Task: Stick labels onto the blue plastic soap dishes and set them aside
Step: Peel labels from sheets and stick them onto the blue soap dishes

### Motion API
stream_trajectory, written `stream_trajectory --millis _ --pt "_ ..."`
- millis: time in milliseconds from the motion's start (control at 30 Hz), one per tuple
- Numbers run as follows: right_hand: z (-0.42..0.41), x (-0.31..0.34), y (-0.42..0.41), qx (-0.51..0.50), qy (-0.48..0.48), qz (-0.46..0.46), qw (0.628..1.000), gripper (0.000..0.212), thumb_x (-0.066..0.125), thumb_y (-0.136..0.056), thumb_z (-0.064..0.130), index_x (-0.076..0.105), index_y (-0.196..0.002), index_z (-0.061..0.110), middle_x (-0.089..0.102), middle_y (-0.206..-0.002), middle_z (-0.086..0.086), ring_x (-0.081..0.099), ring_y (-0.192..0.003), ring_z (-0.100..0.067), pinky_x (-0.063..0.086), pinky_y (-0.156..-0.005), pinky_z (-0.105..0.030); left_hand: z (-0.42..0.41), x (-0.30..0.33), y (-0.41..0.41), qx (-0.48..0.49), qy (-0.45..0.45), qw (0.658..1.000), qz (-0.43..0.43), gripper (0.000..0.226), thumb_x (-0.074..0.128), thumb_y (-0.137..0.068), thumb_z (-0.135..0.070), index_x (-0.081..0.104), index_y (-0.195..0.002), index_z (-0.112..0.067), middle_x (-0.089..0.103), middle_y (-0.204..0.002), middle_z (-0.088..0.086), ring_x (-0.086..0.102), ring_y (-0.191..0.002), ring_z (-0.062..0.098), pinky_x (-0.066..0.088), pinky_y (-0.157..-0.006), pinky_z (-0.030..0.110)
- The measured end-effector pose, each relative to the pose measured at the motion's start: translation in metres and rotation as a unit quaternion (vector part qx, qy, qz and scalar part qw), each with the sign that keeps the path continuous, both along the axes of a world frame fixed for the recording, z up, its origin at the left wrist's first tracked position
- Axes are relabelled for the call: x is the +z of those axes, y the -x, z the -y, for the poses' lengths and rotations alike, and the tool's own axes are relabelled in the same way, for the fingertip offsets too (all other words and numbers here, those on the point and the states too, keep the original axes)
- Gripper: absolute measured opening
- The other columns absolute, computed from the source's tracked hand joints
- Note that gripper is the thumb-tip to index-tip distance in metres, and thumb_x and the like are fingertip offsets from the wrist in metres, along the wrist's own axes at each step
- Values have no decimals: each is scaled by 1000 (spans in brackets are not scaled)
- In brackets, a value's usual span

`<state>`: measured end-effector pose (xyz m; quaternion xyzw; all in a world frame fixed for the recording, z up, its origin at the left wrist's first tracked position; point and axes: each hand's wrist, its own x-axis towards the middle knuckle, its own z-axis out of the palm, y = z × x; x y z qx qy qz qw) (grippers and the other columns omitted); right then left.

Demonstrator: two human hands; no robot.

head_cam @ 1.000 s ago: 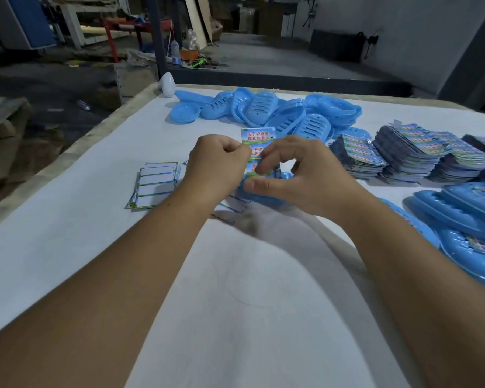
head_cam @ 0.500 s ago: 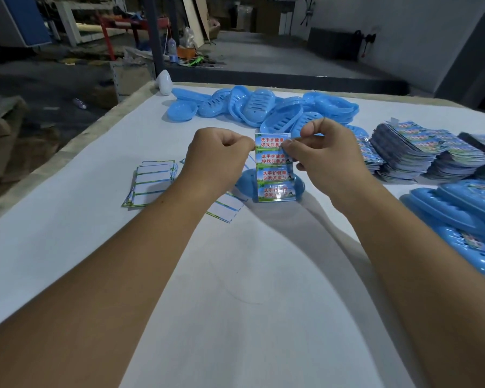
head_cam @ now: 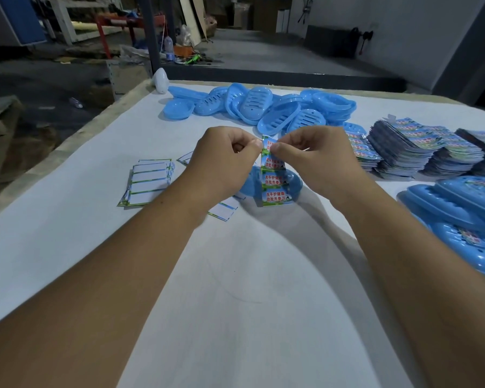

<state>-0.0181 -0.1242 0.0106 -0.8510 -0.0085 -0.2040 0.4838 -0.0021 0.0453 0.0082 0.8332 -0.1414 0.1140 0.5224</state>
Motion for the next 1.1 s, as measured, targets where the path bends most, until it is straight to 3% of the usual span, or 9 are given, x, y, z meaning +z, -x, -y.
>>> stream_trajectory --millis 100,333,667,867,1100 --pt "-1 0 2 11 6 2 1000 15 79 -84 34 77 -71 28 76 -70 12 72 -70 -5 59 -66 -27 1 -1 0 -8 -14 1000 18 18 63 -96 -29 75 -86 -18 60 -65 -11 48 -57 -1 42 -56 14" --pt "-7 4 8 9 21 26 999 20 77 -83 37 75 -63 32 66 -52 17 54 -45 3 37 -43 -10 2 0 2 -1 -74 995 66 15 63 -97 -28 72 -85 -24 61 -68 -15 52 -61 3 42 -62 21" --pt "-9 5 10 -13 42 17 999 22 69 -79 33 75 -60 24 63 -48 11 50 -40 0 34 -39 -12 4 0 4 4 -113 989 96 14 62 -97 -25 75 -90 -24 62 -70 -19 54 -63 -3 36 -59 8" --pt "-8 5 7 -27 34 8 999 26 62 -73 34 75 -65 13 69 -61 -6 50 -49 -5 45 -53 -28 5 -1 3 16 -112 989 93 14 63 -96 -29 74 -88 -25 61 -70 -19 53 -63 -5 34 -57 5" --pt "-5 6 4 -44 14 -26 999 32 62 -79 31 74 -76 1 67 -70 -18 45 -53 -10 39 -48 -26 2 0 0 63 -94 992 48 18 63 -90 -27 70 -74 -24 62 -61 -14 54 -55 -9 35 -50 4"
